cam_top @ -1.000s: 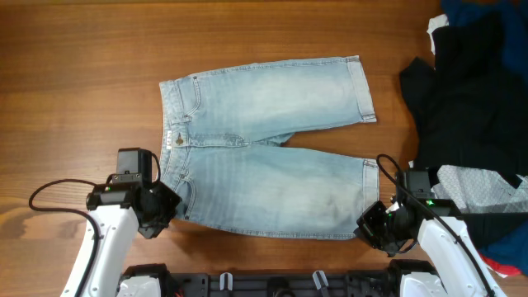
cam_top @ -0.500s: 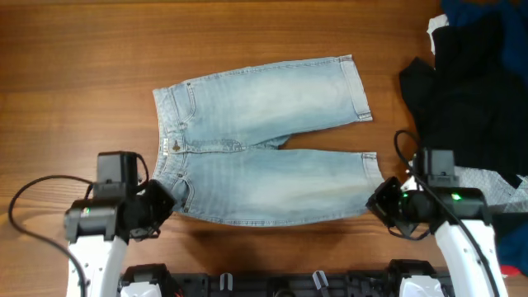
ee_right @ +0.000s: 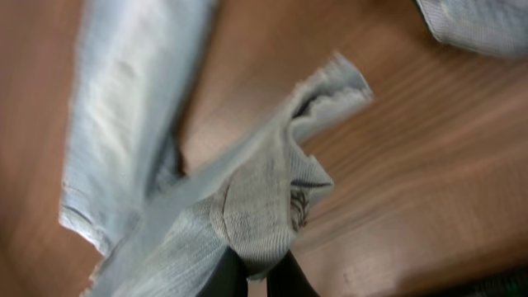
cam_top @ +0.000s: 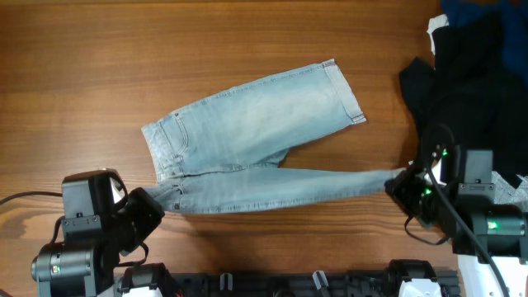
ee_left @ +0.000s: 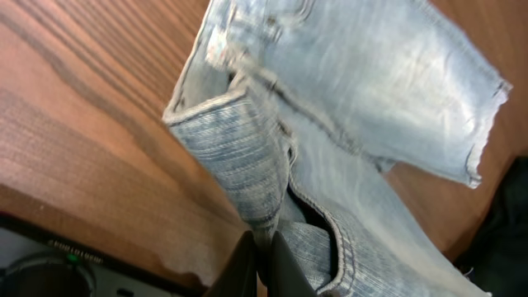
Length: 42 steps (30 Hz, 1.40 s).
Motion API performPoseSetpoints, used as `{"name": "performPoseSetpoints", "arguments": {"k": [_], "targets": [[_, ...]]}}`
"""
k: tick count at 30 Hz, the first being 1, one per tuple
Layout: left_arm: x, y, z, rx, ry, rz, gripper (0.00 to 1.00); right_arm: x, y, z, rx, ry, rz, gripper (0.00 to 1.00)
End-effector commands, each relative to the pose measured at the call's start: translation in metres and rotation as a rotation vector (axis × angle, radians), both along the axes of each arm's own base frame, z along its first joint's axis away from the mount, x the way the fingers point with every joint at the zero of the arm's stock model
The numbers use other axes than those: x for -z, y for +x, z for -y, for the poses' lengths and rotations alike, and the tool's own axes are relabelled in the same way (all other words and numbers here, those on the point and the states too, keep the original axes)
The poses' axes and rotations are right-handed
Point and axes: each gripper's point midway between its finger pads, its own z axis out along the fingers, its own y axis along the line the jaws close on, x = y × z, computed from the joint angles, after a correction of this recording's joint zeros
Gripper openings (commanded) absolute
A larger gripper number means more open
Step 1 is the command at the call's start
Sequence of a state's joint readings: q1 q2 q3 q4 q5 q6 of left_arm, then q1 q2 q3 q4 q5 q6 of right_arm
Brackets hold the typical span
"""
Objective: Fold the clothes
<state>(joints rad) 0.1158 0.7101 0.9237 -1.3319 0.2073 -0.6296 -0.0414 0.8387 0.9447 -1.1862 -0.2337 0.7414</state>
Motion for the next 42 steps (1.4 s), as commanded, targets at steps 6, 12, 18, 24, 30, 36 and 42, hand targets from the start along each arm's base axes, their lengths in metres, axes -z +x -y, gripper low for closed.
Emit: {"name": "performPoseSetpoints", "arguments": {"k": [6, 12, 18, 24, 30, 36, 42], "targets": [[-0.009, 0.035, -0.026, -0.103, 0.092, 0.070, 0.04, -0.010, 0.074, 0.016, -0.151, -0.177, 0.085, 0.04], [0.007, 0.067, -0.031, -0.101, 0.088, 0.019, 0.04, -0.004, 0.131, 0.018, -0.195, -0.196, 0.090, 0.04], [0.032, 0.108, -0.039, -0.106, 0.100, -0.018, 0.04, 0.005, 0.174, 0.011, -0.239, -0.169, 0.146, 0.04], [0.044, 0.149, -0.050, -0.126, 0.137, 0.035, 0.04, 0.020, 0.200, 0.009, -0.247, -0.158, 0.171, 0.04], [0.050, 0.177, -0.054, -0.129, 0.140, 0.090, 0.04, 0.027, 0.222, -0.002, -0.270, -0.161, 0.220, 0.04], [0.058, 0.191, -0.056, -0.131, 0.143, 0.103, 0.04, 0.040, 0.241, -0.023, -0.314, -0.170, 0.255, 0.05], [0.058, 0.199, -0.059, -0.138, 0.153, 0.128, 0.06, 0.060, 0.250, -0.023, -0.289, -0.212, 0.227, 0.04]]}}
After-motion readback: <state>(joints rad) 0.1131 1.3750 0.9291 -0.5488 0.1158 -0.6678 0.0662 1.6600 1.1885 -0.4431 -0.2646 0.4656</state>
